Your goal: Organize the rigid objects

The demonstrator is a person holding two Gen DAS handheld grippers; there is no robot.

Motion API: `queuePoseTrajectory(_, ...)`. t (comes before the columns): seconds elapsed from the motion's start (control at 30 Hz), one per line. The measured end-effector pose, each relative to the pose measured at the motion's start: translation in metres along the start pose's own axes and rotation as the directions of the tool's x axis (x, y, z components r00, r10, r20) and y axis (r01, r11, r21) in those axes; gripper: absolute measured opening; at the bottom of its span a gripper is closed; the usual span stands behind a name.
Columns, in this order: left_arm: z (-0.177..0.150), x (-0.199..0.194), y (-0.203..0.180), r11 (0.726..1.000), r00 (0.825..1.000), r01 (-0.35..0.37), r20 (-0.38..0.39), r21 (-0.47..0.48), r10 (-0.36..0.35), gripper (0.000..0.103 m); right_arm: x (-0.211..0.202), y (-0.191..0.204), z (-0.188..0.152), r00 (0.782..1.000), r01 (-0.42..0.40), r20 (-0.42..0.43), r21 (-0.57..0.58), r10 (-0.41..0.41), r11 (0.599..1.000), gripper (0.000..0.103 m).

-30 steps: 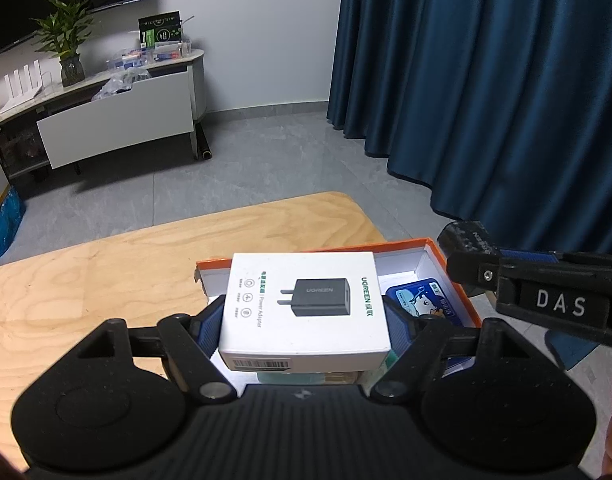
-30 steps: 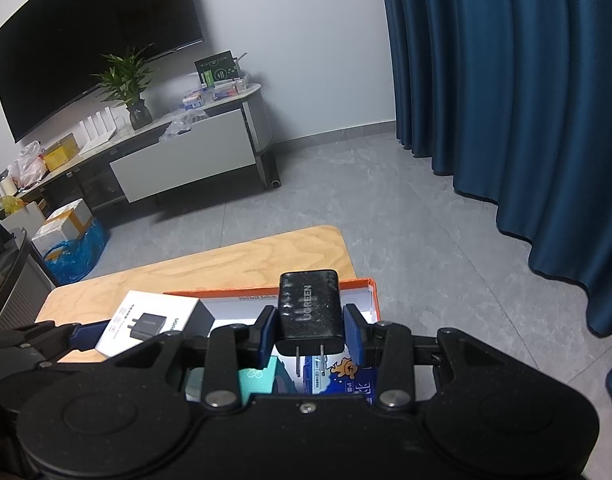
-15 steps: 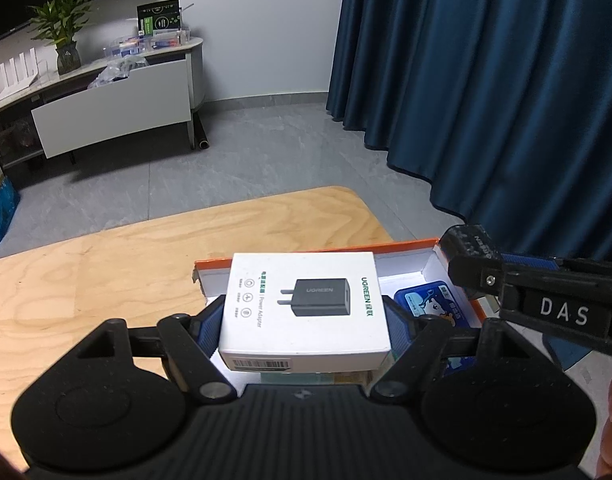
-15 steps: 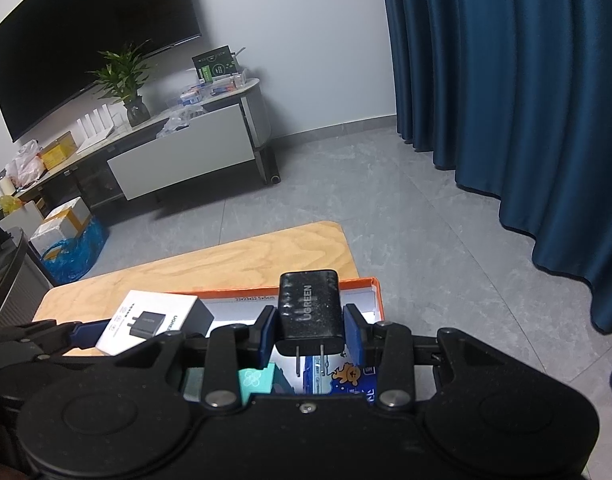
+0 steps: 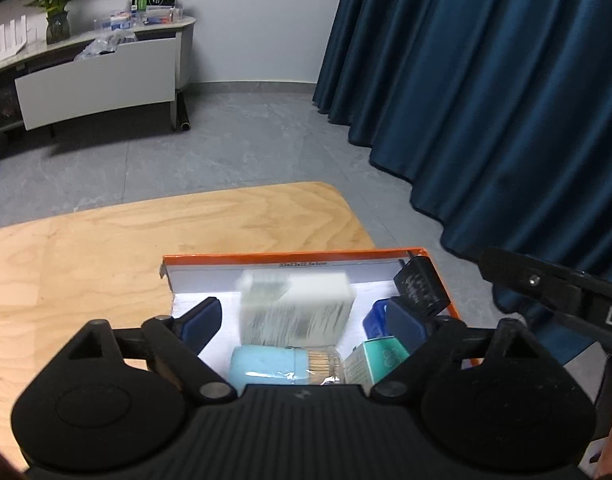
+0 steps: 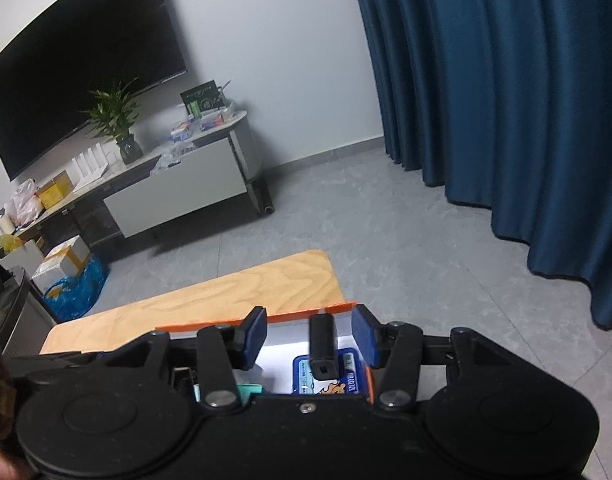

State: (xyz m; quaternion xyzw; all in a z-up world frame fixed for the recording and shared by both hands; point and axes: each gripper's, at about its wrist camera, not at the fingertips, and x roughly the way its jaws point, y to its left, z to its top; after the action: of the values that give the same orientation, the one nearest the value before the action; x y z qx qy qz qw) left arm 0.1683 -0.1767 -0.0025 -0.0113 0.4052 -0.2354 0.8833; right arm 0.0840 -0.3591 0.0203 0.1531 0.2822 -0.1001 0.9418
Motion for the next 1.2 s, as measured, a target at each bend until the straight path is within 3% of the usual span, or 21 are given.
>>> queuePoseTrajectory(0.33, -0.004, -0.027, 0.002, 0.998, 0.998, -0.062, 0.014, -0.008, 0.062, 0.093, -0.020, 0.002, -0.005, 1.000, -0.003, -0.001, -0.006, 0.003, 1.000, 0.058)
queuePoseTrajectory(0.6, -0.026, -0.057, -0.001, 0.994, 0.994, -0.104, 0.015, -0.018, 0.105, 0.096, -0.047, 0.008, -0.020, 1.000, -0.003, -0.006, -0.037, 0.003, 0.999, 0.067)
queuePoseTrajectory(1.2, -0.068, -0.100, -0.019, 0.993, 0.993, -0.114, 0.027, -0.016, 0.114, 0.098, -0.090, 0.012, -0.047, 1.000, -0.014, -0.021, -0.069, 0.012, 0.998, 0.069)
